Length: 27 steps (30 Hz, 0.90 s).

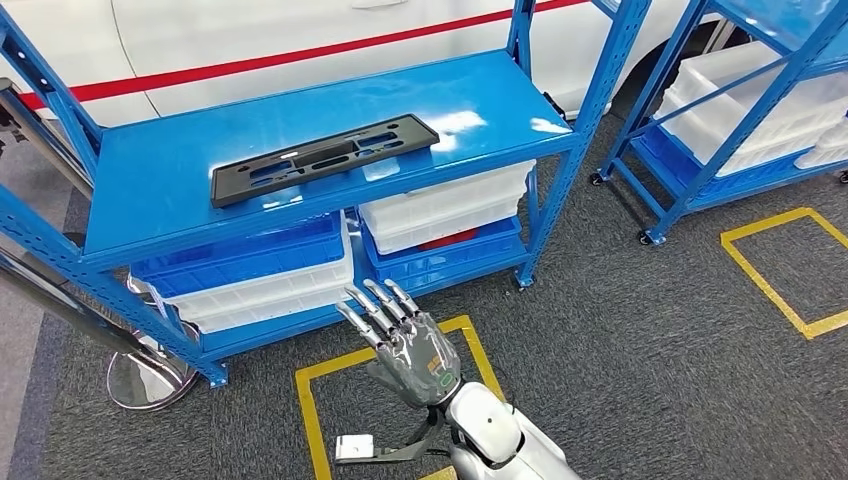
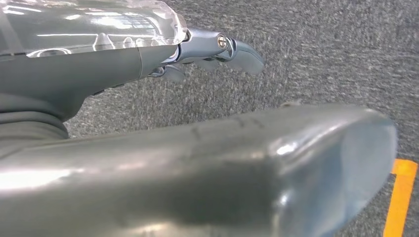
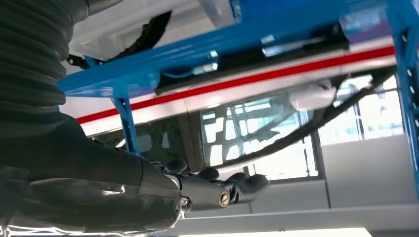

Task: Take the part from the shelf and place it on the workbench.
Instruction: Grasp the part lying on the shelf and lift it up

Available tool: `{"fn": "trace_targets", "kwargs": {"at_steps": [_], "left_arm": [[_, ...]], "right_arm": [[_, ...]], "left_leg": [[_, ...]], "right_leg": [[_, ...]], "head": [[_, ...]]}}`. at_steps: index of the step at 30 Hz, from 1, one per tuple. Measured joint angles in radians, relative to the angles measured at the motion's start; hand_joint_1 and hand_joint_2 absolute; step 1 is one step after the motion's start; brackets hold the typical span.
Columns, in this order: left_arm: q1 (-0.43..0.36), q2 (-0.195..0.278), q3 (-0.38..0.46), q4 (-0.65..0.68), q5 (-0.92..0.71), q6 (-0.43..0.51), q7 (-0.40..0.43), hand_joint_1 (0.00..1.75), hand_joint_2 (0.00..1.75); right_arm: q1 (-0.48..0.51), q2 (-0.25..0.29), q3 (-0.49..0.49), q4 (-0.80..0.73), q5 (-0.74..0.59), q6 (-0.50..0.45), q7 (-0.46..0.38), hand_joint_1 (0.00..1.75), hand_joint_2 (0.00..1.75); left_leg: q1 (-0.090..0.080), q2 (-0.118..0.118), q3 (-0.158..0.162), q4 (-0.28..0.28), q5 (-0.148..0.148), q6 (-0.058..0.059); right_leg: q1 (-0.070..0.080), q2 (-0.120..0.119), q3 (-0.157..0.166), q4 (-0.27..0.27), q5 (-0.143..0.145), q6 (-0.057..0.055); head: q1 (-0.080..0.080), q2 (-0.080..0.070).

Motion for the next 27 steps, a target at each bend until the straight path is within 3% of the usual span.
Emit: {"fn": "trace_targets", "kwargs": {"at_steps": [2, 6, 7, 9, 11, 12, 13, 15, 17, 19, 21, 23, 25, 27], "left_arm": [[-0.003, 0.0, 0.01, 0.0, -0.012, -0.007, 0.002, 0.0, 0.0], [-0.008, 0.003, 0.029, 0.0, -0.036, -0.016, 0.008, 0.0, 0.0], [-0.008, 0.004, 0.034, 0.0, -0.041, -0.018, 0.009, 0.0, 0.0], [-0.006, 0.005, 0.043, 0.0, -0.047, -0.019, 0.01, 0.0, 0.0], [-0.002, 0.005, 0.051, 0.0, -0.052, -0.02, 0.011, 0.0, 0.0], [0.0, 0.005, 0.056, 0.0, -0.056, -0.02, 0.011, 0.0, 0.0], [0.001, 0.006, 0.06, 0.0, -0.059, -0.02, 0.011, 0.0, 0.0], [0.003, 0.006, 0.07, 0.0, -0.068, -0.02, 0.012, 0.0, 0.0], [0.003, 0.006, 0.083, 0.0, -0.079, -0.02, 0.012, 0.0, 0.0], [0.002, 0.006, 0.097, 0.001, -0.089, -0.021, 0.012, 0.0, 0.0], [0.002, 0.007, 0.11, 0.001, -0.098, -0.021, 0.012, 0.0, 0.0], [0.002, 0.007, 0.124, 0.001, -0.105, -0.021, 0.01, 0.0, 0.0], [0.001, 0.008, 0.136, 0.001, -0.11, -0.02, 0.009, 0.0, 0.0], [0.003, 0.007, 0.147, 0.001, -0.114, -0.018, 0.009, 0.0, 0.0]], "right_arm": [[-0.028, 0.017, 0.008, 0.102, 0.024, -0.006, 0.033, 0.0, 1.75], [-0.06, 0.047, -0.007, 0.264, 0.027, 0.026, 0.09, 0.0, 1.75], [-0.063, 0.055, -0.018, 0.292, 0.026, 0.029, 0.097, 0.0, 1.75], [-0.063, 0.066, -0.037, 0.335, 0.025, 0.029, 0.104, 0.0, 1.75], [-0.06, 0.069, -0.052, 0.365, 0.026, 0.026, 0.105, 0.0, 1.75], [-0.058, 0.071, -0.061, 0.376, 0.027, 0.024, 0.104, 0.0, 1.75], [-0.056, 0.074, -0.069, 0.382, 0.028, 0.021, 0.102, 0.0, 1.75], [-0.055, 0.081, -0.088, 0.388, 0.022, 0.012, 0.09, 0.0, 1.75], [-0.053, 0.089, -0.108, 0.387, -0.001, 0.008, 0.069, 0.0, 1.75], [-0.05, 0.098, -0.126, 0.37, -0.04, 0.009, 0.044, 0.0, 1.75], [-0.047, 0.106, -0.14, 0.338, -0.079, 0.009, 0.021, 0.0, 1.75], [-0.041, 0.111, -0.15, 0.3, -0.115, 0.004, 0.0, 0.0, 1.75], [-0.025, 0.112, -0.155, 0.252, -0.141, -0.006, -0.017, 0.0, 1.75], [-0.008, 0.111, -0.158, 0.193, -0.15, -0.014, -0.022, 0.0, 1.75]], "left_leg": [[-0.004, 0.0, -0.006, 0.006, -0.003, -0.009], [-0.001, 0.001, -0.017, 0.027, -0.027, -0.036], [0.001, 0.001, -0.034, 0.065, -0.046, -0.042], [0.007, 0.0, -0.104, 0.194, -0.093, -0.051], [0.012, 0.0, -0.17, 0.289, -0.105, -0.059], [0.014, 0.0, -0.18, 0.286, -0.082, -0.061], [0.015, 0.0, -0.17, 0.242, -0.04, -0.062], [0.016, 0.001, -0.118, 0.106, 0.04, -0.058], [0.011, 0.001, -0.083, 0.032, 0.054, -0.044], [0.007, -0.001, -0.068, 0.025, 0.031, -0.025], [0.009, -0.001, -0.045, 0.016, 0.016, -0.009], [0.01, -0.001, -0.013, 0.005, -0.001, 0.003], [0.009, -0.005, 0.02, 0.0, -0.025, 0.009], [0.008, -0.011, 0.058, -0.001, -0.055, 0.008]], "right_leg": [[0.003, 0.0, 0.026, -0.065, 0.015, -0.009], [0.001, 0.003, 0.039, -0.084, 0.006, -0.035], [-0.001, 0.003, 0.047, -0.089, 0.004, -0.041], [-0.002, 0.001, 0.06, -0.091, -0.004, -0.046], [-0.002, 0.001, 0.074, -0.091, -0.016, -0.045], [-0.003, 0.002, 0.084, -0.091, -0.024, -0.043], [-0.003, 0.004, 0.096, -0.091, -0.034, -0.04], [-0.003, 0.006, 0.119, -0.091, -0.054, -0.031], [-0.002, 0.008, 0.134, -0.094, -0.072, -0.017], [-0.002, 0.009, 0.144, -0.085, -0.074, -0.001], [-0.003, 0.007, 0.12, -0.025, -0.055, 0.011], [-0.004, 0.005, 0.037, 0.095, -0.052, 0.015], [-0.002, 0.005, -0.063, 0.196, -0.101, 0.014], [0.0, 0.005, -0.124, 0.207, -0.151, 0.01]], "head": [[-0.001, 0.0], [-0.003, 0.0], [-0.005, 0.0], [-0.007, 0.0], [-0.007, 0.0], [-0.007, 0.0], [-0.008, 0.0], [-0.008, 0.0], [-0.007, 0.0], [-0.007, 0.0], [-0.006, 0.0], [-0.004, 0.0], [-0.004, 0.0], [-0.003, 0.0]]}}
